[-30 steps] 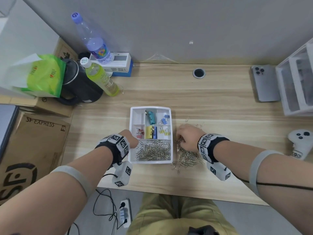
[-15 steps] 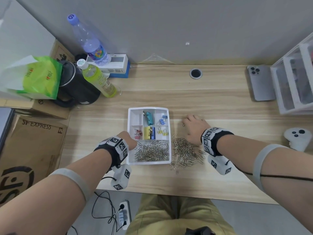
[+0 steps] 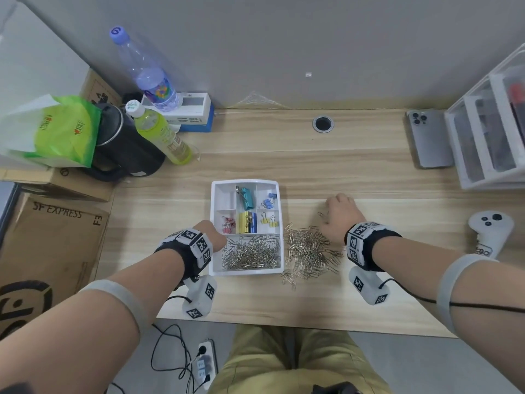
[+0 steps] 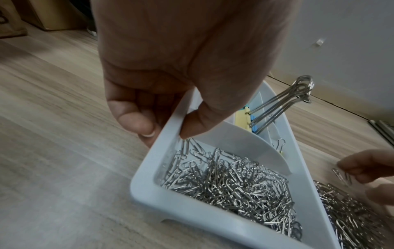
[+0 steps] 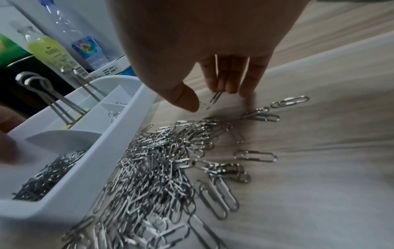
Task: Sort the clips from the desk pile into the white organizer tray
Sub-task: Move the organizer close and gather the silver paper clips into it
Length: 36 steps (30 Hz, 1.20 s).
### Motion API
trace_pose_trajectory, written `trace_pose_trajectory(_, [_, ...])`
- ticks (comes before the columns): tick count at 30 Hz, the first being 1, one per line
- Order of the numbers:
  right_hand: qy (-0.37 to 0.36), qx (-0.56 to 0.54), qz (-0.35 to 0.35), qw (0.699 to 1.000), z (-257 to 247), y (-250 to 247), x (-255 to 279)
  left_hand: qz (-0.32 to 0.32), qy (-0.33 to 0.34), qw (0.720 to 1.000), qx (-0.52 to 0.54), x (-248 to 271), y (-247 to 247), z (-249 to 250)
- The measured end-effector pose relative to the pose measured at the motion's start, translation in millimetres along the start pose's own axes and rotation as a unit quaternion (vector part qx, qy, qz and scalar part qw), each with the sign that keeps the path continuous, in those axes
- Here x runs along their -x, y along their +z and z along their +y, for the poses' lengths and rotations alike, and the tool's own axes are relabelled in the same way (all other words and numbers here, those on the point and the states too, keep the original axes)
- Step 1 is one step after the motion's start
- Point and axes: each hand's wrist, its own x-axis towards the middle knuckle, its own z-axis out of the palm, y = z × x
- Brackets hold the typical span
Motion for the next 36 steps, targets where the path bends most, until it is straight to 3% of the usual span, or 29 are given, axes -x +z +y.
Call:
trace_pose_trajectory(4, [-0.071, -0.103, -0.075, 0.989, -5, 12, 9, 0.001, 0.000, 1.000, -0.010, 1, -1, 0])
trace_pose_trajectory(8, [-0.024, -0.226, -0.017, 0.974, -6, 5, 11, -0.002, 0.004, 1.000, -0.002, 2, -1, 0])
trace_pose_trajectory(12, [0.036, -0.147, 0.014, 0.988, 19, -22, 6, -0.001, 0.004, 1.000, 0.002, 4, -1, 1])
trace_pose_trajectory(16, [0.149, -0.021, -0.061, 0.987, 50, -41, 10, -0.001, 0.004, 1.000, -0.005, 6, 1, 0])
trace_pose_trajectory(19, [0.188, -0.006, -0.096, 0.977, 62, -37, 19, -0.002, 0.005, 1.000, -0.011, 6, 1, 1])
trace_pose_trajectory(26, [0.094, -0.062, -0.095, 0.989, 34, -11, 26, -0.001, 0.005, 1.000, -0.006, 6, 1, 1])
trace_pose_trajectory(31, [0.057, -0.150, -0.159, 0.974, 14, 0, 24, 0.003, 0.007, 1.000, -0.007, 6, 2, 1])
trace_pose_trajectory(36, [0.064, -0.087, -0.091, 0.990, 35, -25, 17, 0.005, 0.008, 1.000, -0.003, 4, 2, 1])
